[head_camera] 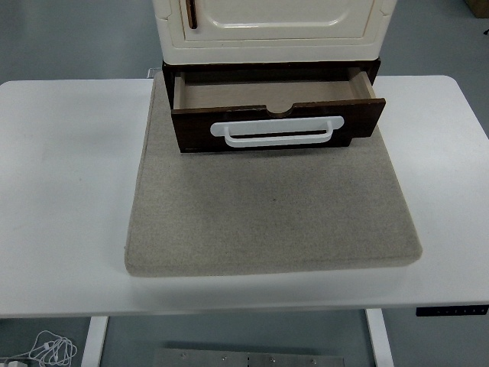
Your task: Open the drawer under the combination cabinet
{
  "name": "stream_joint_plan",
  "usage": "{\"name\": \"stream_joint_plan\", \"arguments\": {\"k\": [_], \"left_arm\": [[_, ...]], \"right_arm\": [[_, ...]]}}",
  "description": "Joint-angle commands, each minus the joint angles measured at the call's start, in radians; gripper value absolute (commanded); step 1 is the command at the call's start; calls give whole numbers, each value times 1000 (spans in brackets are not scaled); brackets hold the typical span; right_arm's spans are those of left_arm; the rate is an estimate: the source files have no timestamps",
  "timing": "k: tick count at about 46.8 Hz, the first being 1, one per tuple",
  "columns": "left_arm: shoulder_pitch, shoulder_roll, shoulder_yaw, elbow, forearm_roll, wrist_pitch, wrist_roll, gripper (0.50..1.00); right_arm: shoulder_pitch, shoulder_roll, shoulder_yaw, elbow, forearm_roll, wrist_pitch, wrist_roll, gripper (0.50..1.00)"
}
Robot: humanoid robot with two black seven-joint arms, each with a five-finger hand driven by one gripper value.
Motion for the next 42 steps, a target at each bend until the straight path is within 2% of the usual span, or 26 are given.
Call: {"name": "stream_joint_plan", "arguments": {"k": [1,5,19,32,42], "left_arm": [[24,-46,-13,38,-2,0,1,1000],[48,-90,-18,58,-2,0,-3,1000],[105,-170,-56,60,-2,0,-17,1000],[110,-207,-112,58,-2,0,-55,1000],[139,-236,-210,60,-3,0,-75,1000]], "right_arm": [[-2,0,0,0,2,0,0,926],[-3,0,-2,0,0,0,0,926],[-6,0,-2,0,0,2,-1,926],[-6,0,-2,0,0,2,-1,926],[-5,0,-2,0,-2,2,-1,926]]}}
